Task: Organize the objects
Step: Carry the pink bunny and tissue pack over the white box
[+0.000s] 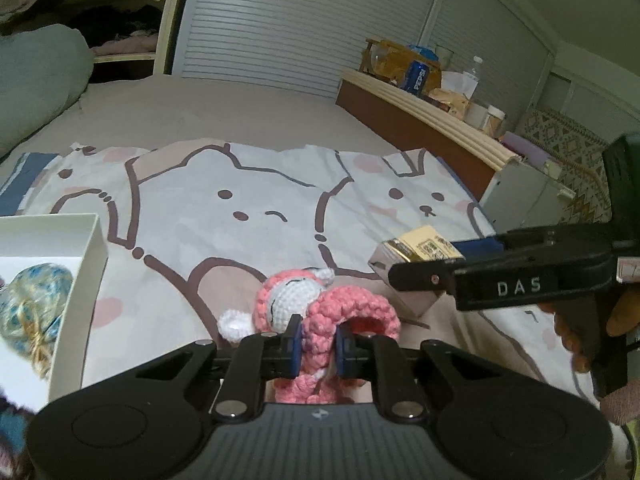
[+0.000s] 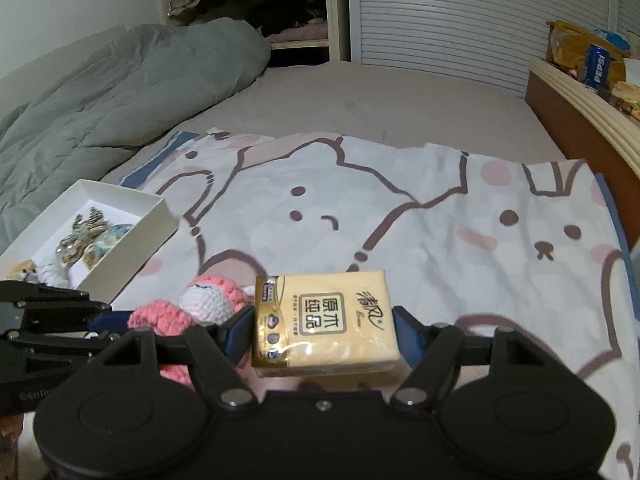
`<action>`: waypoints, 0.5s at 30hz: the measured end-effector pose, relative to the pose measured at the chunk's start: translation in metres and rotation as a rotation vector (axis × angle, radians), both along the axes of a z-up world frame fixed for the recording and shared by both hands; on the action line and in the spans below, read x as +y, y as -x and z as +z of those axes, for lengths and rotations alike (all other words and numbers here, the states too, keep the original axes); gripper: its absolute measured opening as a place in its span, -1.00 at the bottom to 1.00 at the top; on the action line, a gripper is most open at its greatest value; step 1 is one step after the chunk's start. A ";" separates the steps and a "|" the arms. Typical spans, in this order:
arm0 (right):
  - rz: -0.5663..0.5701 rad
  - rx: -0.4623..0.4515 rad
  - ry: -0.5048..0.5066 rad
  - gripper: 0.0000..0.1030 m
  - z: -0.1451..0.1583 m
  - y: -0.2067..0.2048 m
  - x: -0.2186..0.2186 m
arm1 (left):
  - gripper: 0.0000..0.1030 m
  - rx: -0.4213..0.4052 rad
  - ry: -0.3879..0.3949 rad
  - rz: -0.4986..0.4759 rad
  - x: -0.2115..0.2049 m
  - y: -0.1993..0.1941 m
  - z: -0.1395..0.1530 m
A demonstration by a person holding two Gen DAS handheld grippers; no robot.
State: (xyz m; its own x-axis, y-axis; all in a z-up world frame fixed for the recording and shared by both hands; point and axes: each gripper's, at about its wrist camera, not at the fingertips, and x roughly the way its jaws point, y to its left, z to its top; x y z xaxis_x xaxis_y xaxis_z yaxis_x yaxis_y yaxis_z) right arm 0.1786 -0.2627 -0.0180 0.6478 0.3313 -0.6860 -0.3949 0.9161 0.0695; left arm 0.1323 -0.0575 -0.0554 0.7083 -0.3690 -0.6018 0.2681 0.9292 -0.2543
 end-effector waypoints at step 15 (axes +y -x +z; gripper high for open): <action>-0.074 -0.027 -0.047 0.41 0.021 0.051 -0.002 | -0.69 -0.060 0.058 0.039 0.017 0.039 0.032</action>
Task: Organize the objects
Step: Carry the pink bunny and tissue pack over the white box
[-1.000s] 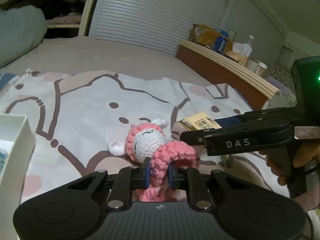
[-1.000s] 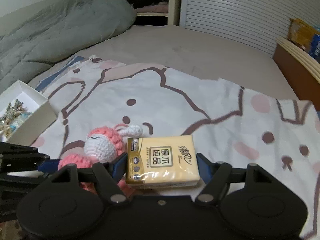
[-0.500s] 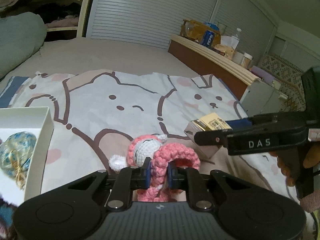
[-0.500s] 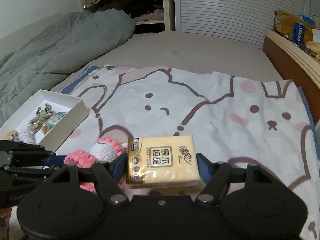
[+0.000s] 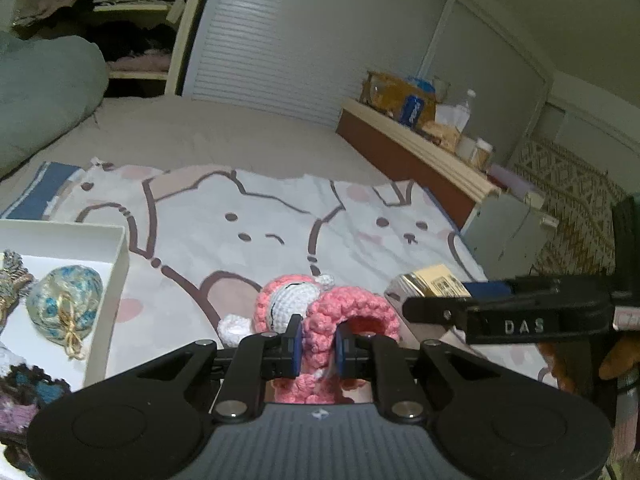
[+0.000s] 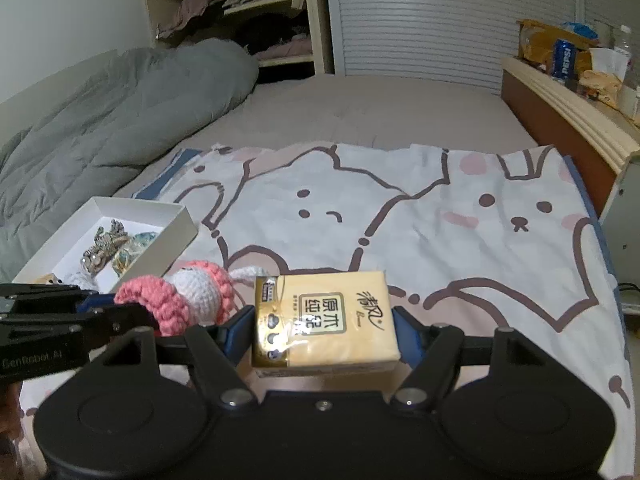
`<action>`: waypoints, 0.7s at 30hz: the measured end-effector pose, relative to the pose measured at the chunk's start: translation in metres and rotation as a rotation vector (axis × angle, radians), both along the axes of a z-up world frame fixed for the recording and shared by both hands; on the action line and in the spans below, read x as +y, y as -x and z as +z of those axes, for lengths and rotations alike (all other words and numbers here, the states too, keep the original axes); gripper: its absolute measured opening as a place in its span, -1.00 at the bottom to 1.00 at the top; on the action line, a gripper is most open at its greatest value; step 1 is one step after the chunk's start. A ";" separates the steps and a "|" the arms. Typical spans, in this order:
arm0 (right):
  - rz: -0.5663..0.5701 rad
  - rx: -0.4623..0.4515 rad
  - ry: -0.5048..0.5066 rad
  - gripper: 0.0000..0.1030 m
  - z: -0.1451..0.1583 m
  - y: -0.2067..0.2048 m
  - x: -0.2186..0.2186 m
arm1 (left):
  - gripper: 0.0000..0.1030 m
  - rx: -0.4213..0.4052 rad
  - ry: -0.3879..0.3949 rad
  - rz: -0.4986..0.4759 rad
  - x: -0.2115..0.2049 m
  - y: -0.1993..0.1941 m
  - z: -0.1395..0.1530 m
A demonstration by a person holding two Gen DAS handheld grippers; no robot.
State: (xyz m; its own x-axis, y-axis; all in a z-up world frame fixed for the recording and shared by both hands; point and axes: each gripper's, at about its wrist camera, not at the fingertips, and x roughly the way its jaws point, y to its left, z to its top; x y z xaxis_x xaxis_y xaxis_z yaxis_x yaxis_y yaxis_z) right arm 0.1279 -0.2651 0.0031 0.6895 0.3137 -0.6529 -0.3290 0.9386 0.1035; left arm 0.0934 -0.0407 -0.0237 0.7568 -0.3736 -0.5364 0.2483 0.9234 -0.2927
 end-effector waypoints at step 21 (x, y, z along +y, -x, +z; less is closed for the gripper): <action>0.087 -0.092 -0.039 0.42 0.040 0.002 0.078 | -0.69 -0.157 0.001 0.183 0.110 0.008 0.063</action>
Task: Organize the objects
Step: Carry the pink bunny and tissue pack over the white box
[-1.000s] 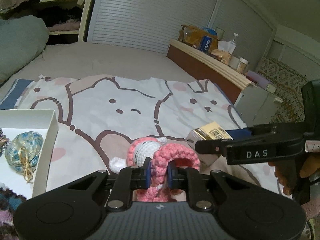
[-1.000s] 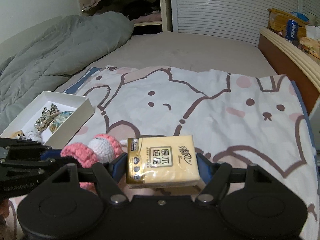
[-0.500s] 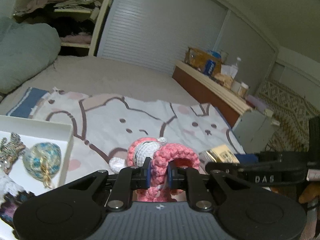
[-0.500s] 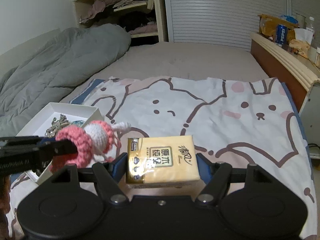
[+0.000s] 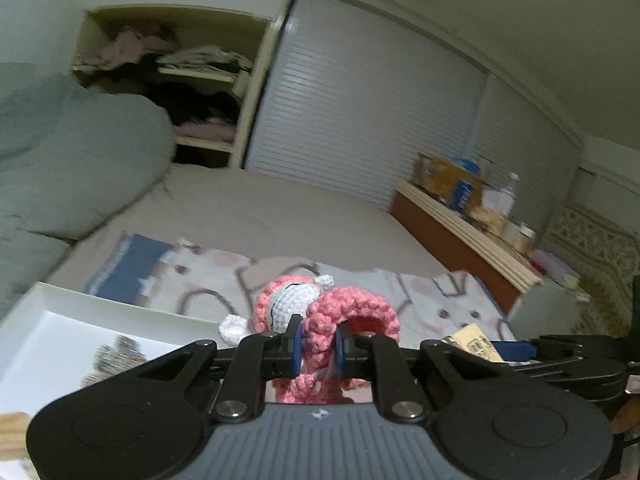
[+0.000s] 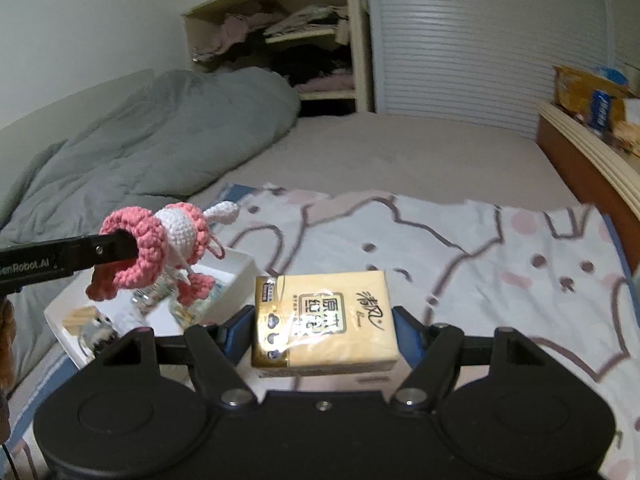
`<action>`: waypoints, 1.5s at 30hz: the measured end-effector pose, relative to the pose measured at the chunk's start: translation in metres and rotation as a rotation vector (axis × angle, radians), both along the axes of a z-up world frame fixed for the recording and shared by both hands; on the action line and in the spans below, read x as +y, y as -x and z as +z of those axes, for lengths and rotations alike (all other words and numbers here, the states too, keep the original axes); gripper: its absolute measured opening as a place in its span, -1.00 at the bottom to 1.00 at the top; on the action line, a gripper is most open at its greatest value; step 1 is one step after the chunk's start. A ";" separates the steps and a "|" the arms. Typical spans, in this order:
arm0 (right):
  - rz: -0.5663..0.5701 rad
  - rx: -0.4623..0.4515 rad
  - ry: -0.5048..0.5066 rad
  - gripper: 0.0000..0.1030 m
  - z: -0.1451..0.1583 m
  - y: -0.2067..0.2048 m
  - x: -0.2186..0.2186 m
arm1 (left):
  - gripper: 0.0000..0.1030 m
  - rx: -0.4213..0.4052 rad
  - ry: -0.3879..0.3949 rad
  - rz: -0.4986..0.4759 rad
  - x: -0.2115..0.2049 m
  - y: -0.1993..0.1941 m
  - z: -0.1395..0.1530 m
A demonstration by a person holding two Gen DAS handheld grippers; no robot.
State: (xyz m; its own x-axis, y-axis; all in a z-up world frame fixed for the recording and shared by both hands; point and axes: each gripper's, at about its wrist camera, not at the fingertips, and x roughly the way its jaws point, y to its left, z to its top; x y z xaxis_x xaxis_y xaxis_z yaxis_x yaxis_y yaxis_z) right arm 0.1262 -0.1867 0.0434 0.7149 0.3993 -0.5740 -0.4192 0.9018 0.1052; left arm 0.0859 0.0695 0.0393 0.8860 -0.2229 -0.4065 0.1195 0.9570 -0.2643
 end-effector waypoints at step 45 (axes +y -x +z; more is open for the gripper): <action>0.218 0.136 -0.072 0.42 -0.049 -0.105 0.299 | -0.69 0.205 -0.084 0.499 0.185 -0.020 -0.123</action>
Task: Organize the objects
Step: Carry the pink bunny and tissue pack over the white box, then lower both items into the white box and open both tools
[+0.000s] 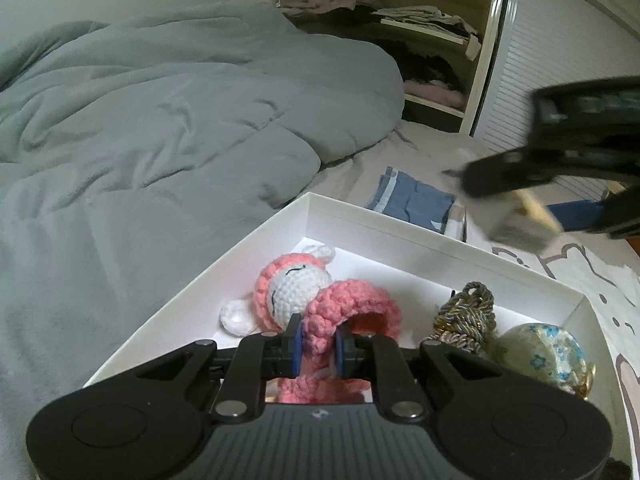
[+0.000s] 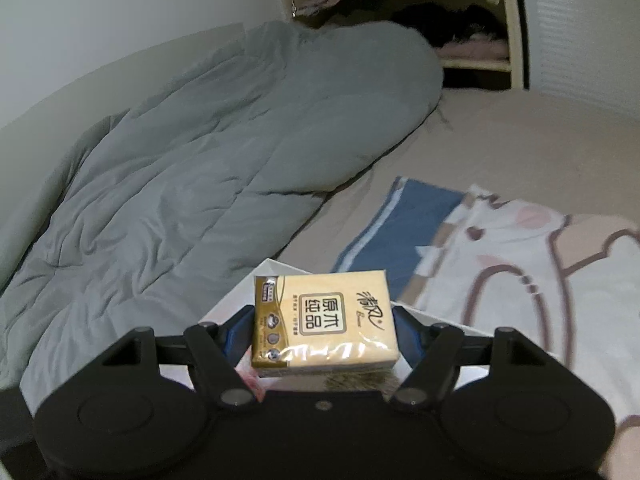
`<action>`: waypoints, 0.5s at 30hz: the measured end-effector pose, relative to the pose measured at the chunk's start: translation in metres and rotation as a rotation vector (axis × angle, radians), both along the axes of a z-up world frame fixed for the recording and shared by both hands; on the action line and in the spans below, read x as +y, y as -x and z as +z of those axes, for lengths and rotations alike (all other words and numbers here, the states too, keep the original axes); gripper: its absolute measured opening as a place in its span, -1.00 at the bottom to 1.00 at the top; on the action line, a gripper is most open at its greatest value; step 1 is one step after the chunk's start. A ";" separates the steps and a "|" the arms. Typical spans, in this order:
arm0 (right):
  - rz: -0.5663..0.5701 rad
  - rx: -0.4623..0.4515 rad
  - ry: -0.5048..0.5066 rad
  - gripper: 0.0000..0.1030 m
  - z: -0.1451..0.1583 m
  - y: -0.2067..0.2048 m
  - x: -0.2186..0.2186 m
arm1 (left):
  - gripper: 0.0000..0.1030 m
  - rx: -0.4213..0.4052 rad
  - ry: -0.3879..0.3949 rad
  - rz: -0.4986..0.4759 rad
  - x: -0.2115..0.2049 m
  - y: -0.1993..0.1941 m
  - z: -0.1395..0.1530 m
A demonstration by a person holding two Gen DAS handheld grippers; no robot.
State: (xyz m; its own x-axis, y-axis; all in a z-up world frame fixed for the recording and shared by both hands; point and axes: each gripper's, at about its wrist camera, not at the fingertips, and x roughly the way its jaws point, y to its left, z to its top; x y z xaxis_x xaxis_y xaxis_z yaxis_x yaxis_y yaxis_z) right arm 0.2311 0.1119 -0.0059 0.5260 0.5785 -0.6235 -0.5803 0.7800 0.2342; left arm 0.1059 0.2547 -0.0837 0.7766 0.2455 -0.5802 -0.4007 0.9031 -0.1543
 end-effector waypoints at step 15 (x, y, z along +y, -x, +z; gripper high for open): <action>-0.017 0.064 -0.011 0.79 -0.032 -0.014 0.022 | -0.63 0.033 0.078 -0.047 -0.001 0.001 -0.006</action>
